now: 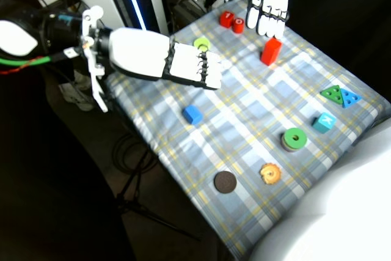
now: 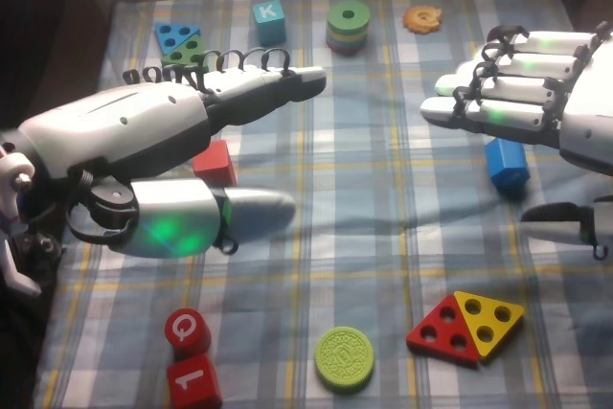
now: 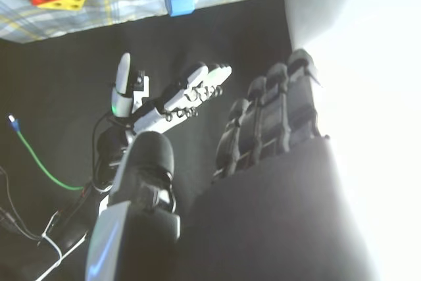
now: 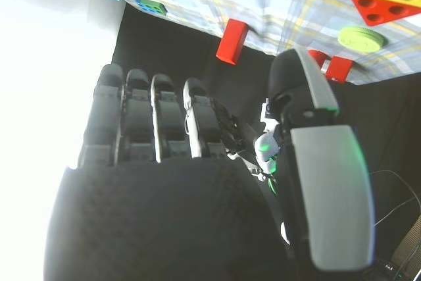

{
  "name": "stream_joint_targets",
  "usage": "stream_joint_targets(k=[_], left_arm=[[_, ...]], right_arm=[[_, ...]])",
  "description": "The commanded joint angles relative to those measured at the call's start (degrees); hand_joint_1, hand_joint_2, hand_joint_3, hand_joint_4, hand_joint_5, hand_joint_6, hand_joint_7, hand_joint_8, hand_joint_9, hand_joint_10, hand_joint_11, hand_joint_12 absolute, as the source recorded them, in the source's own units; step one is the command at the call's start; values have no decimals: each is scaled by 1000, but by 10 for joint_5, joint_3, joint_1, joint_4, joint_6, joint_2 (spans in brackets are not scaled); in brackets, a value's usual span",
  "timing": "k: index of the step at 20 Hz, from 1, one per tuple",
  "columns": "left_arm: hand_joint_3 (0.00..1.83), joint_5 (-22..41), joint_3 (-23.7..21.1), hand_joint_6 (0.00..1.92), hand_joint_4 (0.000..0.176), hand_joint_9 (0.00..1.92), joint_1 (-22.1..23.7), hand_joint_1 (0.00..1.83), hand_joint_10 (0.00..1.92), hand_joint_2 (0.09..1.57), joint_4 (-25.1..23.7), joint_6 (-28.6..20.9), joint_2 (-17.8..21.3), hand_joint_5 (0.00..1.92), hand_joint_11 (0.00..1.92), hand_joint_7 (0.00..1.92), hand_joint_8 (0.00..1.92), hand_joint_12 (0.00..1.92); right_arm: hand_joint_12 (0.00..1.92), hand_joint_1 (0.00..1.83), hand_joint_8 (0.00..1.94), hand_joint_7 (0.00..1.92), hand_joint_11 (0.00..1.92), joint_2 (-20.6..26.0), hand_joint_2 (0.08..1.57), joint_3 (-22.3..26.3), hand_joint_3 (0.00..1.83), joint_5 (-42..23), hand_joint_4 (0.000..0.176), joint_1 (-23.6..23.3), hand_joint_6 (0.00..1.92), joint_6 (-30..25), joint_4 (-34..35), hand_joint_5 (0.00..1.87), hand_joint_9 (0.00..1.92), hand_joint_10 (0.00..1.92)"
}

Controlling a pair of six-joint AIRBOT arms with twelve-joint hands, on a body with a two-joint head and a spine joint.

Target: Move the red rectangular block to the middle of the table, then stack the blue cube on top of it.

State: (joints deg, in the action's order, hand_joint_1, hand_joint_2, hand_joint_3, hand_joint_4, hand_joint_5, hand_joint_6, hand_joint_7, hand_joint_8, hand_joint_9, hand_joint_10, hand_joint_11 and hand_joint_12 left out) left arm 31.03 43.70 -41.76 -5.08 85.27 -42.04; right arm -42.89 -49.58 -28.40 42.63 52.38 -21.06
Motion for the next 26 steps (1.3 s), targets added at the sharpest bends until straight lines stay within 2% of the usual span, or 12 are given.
stream_joint_targets(k=[1, 6, 8, 10, 12, 13, 17, 18, 19, 20, 23, 26], left_arm=[[24, 67, 3, 28, 31, 0, 8, 489, 0, 1297, 5, -2, -1, 41, 0, 12, 4, 0], [0, 67, 0, 0, 78, 0, 8, 618, 0, 1177, 30, 31, -1, 0, 0, 0, 0, 0], [0, 67, -2, 0, 69, 0, 8, 668, 0, 1072, 64, 72, 0, 0, 0, 0, 0, 0], [0, 67, 0, 0, 106, 0, 7, 749, 0, 1034, 84, 88, 0, 0, 0, 0, 0, 0], [0, 69, 5, 0, 88, 0, 6, 760, 0, 1026, 98, 89, 1, 0, 0, 0, 0, 0], [0, 72, 7, 0, 104, 0, 4, 794, 0, 1014, 110, 93, 2, 0, 0, 0, 0, 0], [0, 69, 15, 0, 48, 0, -4, 868, 0, 1007, 182, 157, -2, 0, 0, 0, 0, 0], [0, 68, 17, 0, 48, 0, -5, 868, 0, 1007, 188, 159, -3, 0, 0, 0, 0, 0], [0, 65, 21, 16, 13, 0, -6, 884, 0, 1012, 197, 164, -5, 41, 0, 13, 5, 0], [0, 60, 27, 24, 0, 0, -8, 893, 0, 1011, 208, 164, -8, 69, 0, 41, 15, 0], [0, 47, 44, 9, 12, 38, -11, 911, 16, 998, 242, 183, -23, 86, 0, 107, 17, 0], [9, 32, 58, 19, 0, 90, -11, 855, 37, 1033, 291, 252, -47, 125, 0, 148, 25, 0]], right_arm=[[285, 433, 5, 74, 0, -1, 1236, -1, 4, -58, 0, -9, 6, -1, 11, 25, 53, 148], [165, 417, 0, 0, 0, -1, 1178, -4, 0, -55, 9, -9, 0, -1, 18, 0, 47, 40], [6, 403, 0, 0, 0, 0, 1156, -4, 0, -53, 26, -7, 0, 0, 21, 0, 1, 1], [0, 442, 0, 0, 0, 0, 1122, -6, 0, -53, 29, -5, 0, 0, 26, 0, 0, 0], [0, 448, 0, 0, 0, 1, 1107, -6, 0, -53, 23, -2, 0, 3, 33, 0, 0, 0], [0, 469, 0, 0, 0, 2, 1096, -7, 0, -53, 21, 0, 0, 3, 38, 0, 0, 0], [0, 460, 0, 0, 0, 3, 1099, -8, 0, -53, 29, 0, 0, 4, 45, 0, 0, 0], [0, 460, 0, 0, 0, 3, 1099, -8, 0, -53, 29, 0, 0, 4, 45, 0, 0, 0], [0, 466, 0, 0, 0, 3, 1101, -9, 0, -53, 28, 0, 0, 4, 46, 0, 0, 0], [0, 461, 0, 0, 0, 3, 1106, -9, 0, -53, 31, 0, 0, 4, 48, 0, 0, 0], [0, 498, 0, 0, 0, 2, 1097, -10, 0, -53, 33, 0, 0, 4, 51, 0, 0, 0], [0, 464, 0, 0, 0, 2, 1114, -11, 1, -53, 28, 0, 0, 4, 53, 0, 0, 0]])
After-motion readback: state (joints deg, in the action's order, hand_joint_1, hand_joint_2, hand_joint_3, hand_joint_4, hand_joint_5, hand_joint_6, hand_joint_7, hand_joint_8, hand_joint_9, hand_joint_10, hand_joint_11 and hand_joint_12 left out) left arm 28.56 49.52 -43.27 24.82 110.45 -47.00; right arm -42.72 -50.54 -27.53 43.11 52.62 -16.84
